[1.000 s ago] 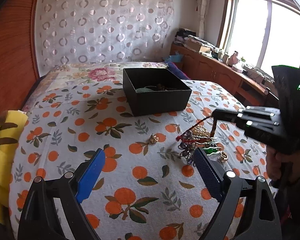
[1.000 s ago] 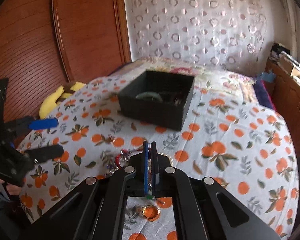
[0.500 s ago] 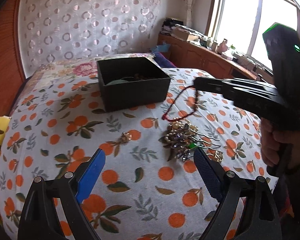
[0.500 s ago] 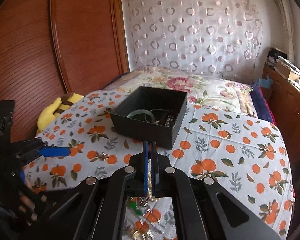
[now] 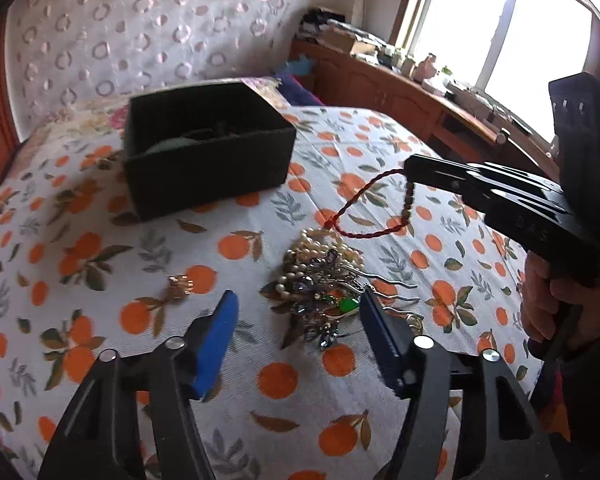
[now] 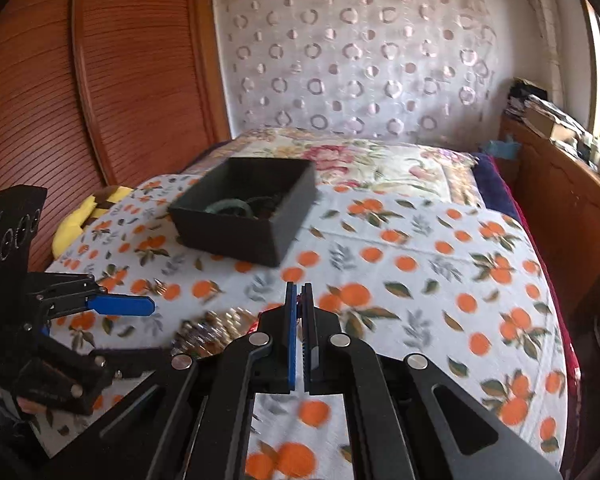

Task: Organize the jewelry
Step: 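Grasp the blue crystal hairpin with the left tool while the right tool holds the red beads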

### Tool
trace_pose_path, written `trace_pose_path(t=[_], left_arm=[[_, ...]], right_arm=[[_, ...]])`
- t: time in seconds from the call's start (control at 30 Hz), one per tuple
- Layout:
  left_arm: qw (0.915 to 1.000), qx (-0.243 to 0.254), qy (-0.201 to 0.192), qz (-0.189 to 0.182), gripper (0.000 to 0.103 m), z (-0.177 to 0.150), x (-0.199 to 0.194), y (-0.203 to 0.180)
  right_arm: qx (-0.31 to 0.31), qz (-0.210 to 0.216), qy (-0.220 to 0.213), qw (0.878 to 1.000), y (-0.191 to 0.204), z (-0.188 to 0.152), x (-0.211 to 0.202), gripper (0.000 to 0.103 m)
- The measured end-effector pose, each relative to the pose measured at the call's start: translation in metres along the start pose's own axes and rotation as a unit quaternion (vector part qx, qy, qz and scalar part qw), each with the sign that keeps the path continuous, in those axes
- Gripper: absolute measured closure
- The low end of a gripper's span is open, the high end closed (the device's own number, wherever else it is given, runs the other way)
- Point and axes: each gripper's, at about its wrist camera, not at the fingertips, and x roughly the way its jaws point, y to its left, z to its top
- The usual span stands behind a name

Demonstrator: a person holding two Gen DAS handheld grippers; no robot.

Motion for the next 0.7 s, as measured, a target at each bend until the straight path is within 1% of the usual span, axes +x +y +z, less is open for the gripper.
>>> trace_pose_path(t=[0.07, 0.13, 0.23, 0.3, 0.33, 0.37, 0.4, 0.43, 0.53, 0.63, 0.7], left_arm=[[0.9999, -0.003, 0.011, -0.005, 0.058, 0.001, 0.007, 0.000], [0.9998, -0.005, 0.019, -0.007, 0.062, 0.002, 0.012, -0.001], [0.9998, 0.003, 0.017, 0.004, 0.062, 0.000, 0.014, -0.004], [0.9998, 0.005, 0.016, 0.008, 0.066, 0.000, 0.015, -0.006], [0.9997, 0.011, 0.015, 0.018, 0.072, 0.000, 0.015, -0.007], [0.9996, 0.014, 0.014, 0.018, 0.080, -0.001, 0.016, -0.008], [0.9997, 0.013, 0.014, 0.013, 0.081, -0.002, 0.015, -0.008], [0.9998, 0.012, 0.012, 0.014, 0.083, -0.003, 0.013, -0.008], [0.9993, 0.023, 0.005, 0.031, 0.083, -0.006, 0.007, -0.007], [0.9992, 0.015, -0.005, 0.036, 0.083, -0.006, 0.001, -0.002], [0.9989, 0.005, -0.018, 0.044, 0.083, -0.004, -0.006, 0.004]], right_arm=[[0.007, -0.004, 0.001, 1.000, -0.006, -0.004, -0.001, 0.100], [0.013, -0.005, 0.000, 1.000, -0.010, -0.006, -0.002, 0.100], [0.019, -0.005, -0.004, 1.000, -0.015, -0.007, -0.004, 0.100], [0.021, -0.004, -0.005, 1.000, -0.016, -0.007, -0.005, 0.100], [0.021, -0.004, -0.005, 1.000, -0.016, -0.007, -0.005, 0.100], [0.021, -0.004, -0.005, 1.000, -0.016, -0.007, -0.005, 0.100], [0.021, -0.003, -0.005, 1.000, -0.017, -0.008, -0.005, 0.100], [0.020, -0.004, -0.004, 1.000, -0.017, -0.007, -0.005, 0.100], [0.018, -0.002, -0.003, 1.000, -0.015, -0.008, -0.006, 0.100], [0.016, -0.001, -0.003, 1.000, -0.011, -0.007, -0.004, 0.100], [0.016, 0.000, -0.005, 1.000, -0.008, -0.004, -0.004, 0.100]])
